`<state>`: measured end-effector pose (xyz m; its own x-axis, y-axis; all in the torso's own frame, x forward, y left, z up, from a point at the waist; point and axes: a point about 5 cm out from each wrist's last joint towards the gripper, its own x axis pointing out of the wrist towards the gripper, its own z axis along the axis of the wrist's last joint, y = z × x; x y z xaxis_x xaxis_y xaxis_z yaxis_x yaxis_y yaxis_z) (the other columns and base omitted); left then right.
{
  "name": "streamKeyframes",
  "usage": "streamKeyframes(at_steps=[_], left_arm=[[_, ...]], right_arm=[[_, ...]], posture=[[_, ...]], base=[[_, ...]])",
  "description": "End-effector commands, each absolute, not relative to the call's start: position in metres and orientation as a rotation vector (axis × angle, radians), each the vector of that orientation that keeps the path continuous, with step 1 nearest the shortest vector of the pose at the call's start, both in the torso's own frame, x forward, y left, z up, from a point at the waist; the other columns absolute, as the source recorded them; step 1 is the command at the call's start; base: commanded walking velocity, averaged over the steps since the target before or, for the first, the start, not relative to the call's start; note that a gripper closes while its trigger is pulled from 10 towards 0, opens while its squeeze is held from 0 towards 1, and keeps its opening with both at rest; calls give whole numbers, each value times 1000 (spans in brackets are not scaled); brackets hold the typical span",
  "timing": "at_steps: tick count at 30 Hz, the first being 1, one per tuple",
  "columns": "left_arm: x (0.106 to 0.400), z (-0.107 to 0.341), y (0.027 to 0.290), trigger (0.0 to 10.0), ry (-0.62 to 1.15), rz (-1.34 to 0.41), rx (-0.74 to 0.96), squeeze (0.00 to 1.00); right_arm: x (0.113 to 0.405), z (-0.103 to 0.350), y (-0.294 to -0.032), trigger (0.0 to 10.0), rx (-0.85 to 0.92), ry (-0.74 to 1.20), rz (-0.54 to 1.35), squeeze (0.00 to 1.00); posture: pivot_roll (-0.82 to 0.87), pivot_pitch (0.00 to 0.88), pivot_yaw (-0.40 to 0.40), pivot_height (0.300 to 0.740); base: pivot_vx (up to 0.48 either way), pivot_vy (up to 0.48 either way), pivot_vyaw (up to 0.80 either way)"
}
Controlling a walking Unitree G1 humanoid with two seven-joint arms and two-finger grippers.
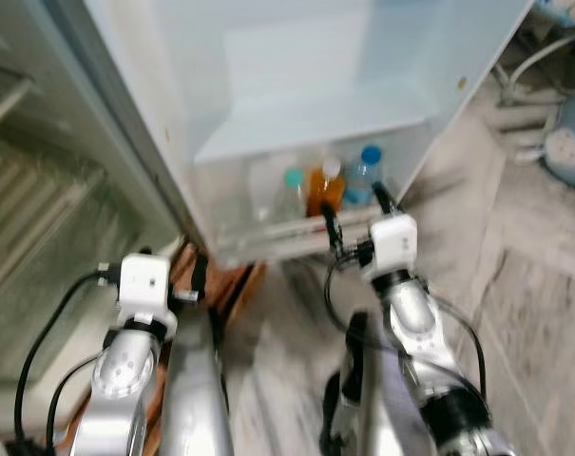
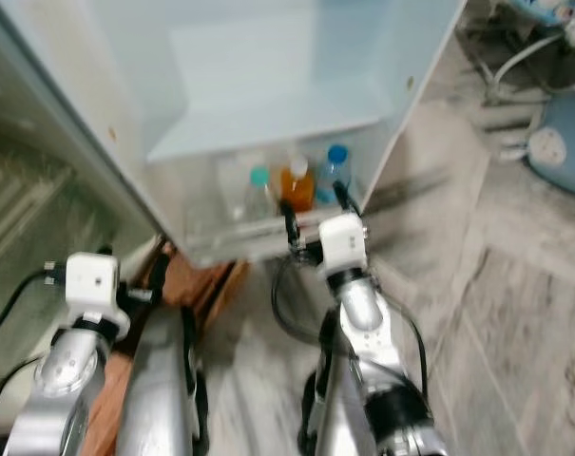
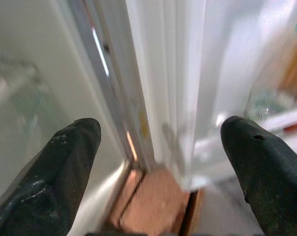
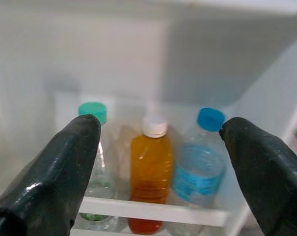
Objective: Restocking fridge
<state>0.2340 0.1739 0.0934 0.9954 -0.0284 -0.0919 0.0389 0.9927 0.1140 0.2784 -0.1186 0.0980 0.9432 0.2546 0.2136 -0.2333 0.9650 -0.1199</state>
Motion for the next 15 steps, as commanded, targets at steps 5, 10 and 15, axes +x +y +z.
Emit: streamKeyframes(at_steps=[5, 10, 15], left_arm=[[237, 85, 178, 10000, 100, -12, 138, 0], [242, 79, 177, 10000, 95, -18, 139, 0], [244, 77, 171, 10000, 90, -28, 134, 0]], right_arm=[[267, 106, -130, 10000, -52, -215, 259, 0], [268, 106, -146, 10000, -54, -188, 193, 0], [271, 109, -140, 10000, -50, -177, 203, 0]], posture=[[116, 0, -10, 552], [104, 0, -5, 575], [105, 0, 0, 609]], base=[[0, 0, 0], [0, 0, 0], [0, 0, 0]])
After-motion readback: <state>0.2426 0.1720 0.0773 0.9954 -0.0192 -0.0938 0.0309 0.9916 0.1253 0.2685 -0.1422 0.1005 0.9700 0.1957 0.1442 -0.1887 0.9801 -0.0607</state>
